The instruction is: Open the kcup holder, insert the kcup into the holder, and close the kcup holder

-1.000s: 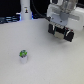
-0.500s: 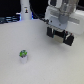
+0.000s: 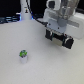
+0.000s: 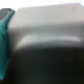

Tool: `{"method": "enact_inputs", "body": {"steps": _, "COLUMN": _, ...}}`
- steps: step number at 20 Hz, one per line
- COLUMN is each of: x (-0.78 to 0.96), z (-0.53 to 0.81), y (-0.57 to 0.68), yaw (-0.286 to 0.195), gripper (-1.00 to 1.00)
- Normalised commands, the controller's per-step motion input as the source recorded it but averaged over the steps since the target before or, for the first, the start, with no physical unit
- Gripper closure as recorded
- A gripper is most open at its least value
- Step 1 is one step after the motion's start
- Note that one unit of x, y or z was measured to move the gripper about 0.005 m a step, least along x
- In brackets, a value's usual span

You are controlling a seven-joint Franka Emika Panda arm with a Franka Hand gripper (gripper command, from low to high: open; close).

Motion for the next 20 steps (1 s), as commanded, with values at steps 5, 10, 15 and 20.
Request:
{"method": "enact_inputs", "body": {"steps": 5, "x": 0.18, "z": 0.38, "y": -0.39, "yaw": -0.147, "gripper": -1.0}}
{"method": "enact_inputs", "body": {"steps": 10, "x": 0.17, "z": 0.31, "y": -0.62, "yaw": -0.192, "gripper": -1.0}}
{"method": "enact_inputs", "body": {"steps": 15, "x": 0.06, "z": 0.27, "y": -0.58, "yaw": -0.231, "gripper": -1.0}}
{"method": "enact_inputs", "body": {"steps": 20, "x": 0.04, "z": 0.17, "y": -0.55, "yaw": -0.242, "gripper": -1.0}}
